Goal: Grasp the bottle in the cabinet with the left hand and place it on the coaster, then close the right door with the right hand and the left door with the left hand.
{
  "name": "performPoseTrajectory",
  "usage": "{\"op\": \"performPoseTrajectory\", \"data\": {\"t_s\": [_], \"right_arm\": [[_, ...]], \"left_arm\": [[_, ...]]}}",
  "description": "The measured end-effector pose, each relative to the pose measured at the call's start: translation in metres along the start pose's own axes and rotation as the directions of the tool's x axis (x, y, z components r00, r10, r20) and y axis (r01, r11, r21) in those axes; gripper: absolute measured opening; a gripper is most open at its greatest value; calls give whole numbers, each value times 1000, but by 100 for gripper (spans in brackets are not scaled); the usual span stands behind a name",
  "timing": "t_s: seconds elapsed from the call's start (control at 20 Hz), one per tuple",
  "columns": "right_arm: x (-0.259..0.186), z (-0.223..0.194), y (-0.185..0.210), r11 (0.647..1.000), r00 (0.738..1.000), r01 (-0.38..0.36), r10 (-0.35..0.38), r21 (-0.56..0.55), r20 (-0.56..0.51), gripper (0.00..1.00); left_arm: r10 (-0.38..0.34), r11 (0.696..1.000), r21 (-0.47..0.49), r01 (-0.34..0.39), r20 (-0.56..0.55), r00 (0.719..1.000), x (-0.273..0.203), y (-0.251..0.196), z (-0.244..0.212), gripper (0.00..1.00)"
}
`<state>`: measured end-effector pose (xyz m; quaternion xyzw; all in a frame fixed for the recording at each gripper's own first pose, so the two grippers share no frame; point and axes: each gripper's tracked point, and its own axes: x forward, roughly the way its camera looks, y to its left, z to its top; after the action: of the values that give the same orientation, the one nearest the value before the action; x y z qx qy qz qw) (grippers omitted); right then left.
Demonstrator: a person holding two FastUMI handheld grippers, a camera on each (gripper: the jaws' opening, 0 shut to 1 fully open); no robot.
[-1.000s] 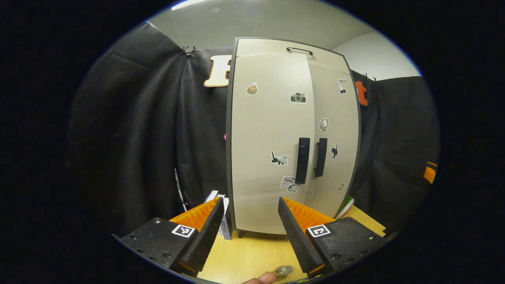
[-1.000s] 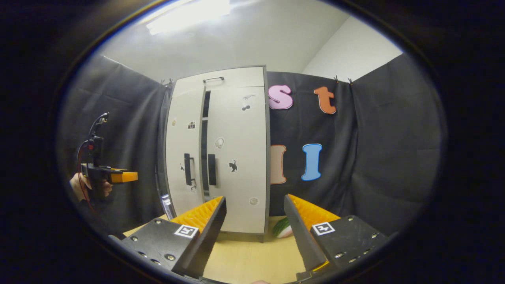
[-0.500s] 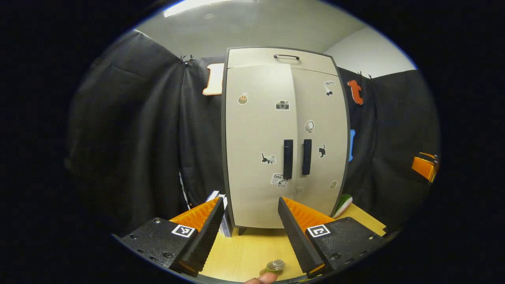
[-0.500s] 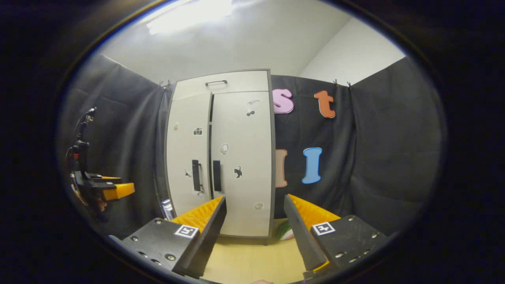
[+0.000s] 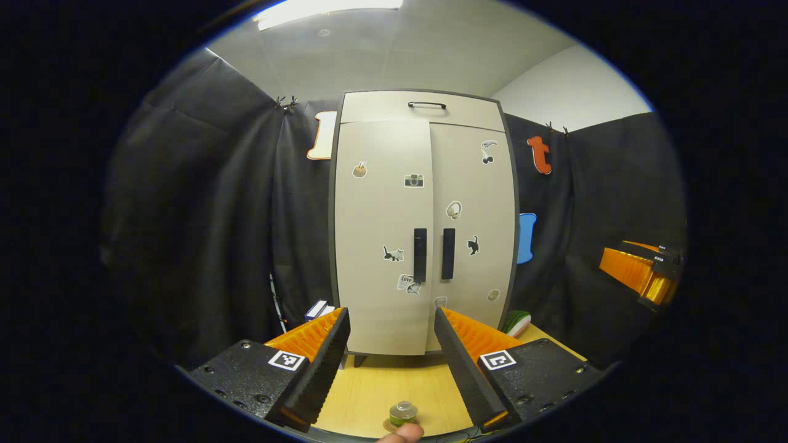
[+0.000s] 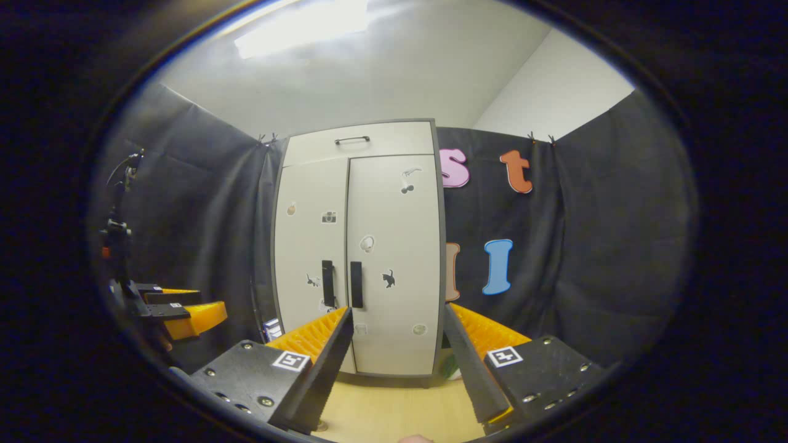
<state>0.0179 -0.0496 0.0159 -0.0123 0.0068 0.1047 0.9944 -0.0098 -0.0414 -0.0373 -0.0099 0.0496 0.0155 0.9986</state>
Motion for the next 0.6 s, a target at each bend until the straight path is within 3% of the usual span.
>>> {"op": "performPoseTrajectory", "data": {"t_s": [0.4,0.45,0.6], "right_arm": [[-25,9,-11,1000,999,-2,2,12,43,89],[-27,9,-13,1000,999,-3,3,5,44,84],[-31,6,-19,1000,999,16,-16,-10,41,89]], "left_arm": [[4,1000,5,-4,-9,1000,-5,-2,3,94],[7,1000,13,-7,2,1000,-6,-1,5,94],[12,999,39,-12,7,1000,-6,0,4,94]]}}
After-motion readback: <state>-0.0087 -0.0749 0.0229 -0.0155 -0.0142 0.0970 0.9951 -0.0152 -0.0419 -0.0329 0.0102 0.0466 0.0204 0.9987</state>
